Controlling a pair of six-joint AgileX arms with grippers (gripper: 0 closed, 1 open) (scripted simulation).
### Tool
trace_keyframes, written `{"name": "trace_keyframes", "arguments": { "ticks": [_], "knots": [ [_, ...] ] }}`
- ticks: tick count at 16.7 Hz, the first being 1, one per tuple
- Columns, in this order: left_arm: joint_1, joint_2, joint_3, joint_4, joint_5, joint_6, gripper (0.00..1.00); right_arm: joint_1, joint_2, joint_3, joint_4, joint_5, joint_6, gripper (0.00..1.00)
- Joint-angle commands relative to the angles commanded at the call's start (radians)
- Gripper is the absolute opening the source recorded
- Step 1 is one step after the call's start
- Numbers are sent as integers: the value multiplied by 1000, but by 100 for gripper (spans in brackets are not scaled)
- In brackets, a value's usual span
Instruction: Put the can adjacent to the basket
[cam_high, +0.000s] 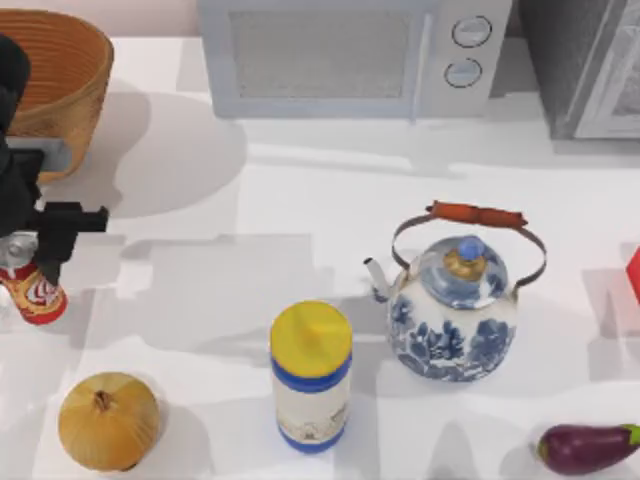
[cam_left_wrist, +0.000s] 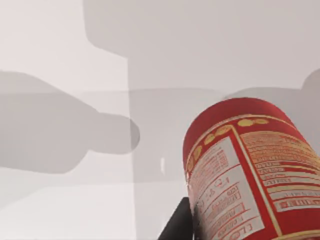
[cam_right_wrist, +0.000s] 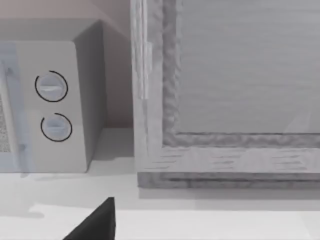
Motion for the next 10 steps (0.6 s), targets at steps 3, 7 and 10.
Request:
{"name": "trace_keyframes", "arguments": {
  "ticks": [3,7,10],
  "knots": [
    [3,-5,14,14,6,-1,0,0,0,0,0,0,0,100],
    [3,-5,14,14,6,-1,15,0,0,0,0,0,0,100],
    [3,-5,14,14,6,-1,38,0,0,0,0,0,0,100]
  ]
}}
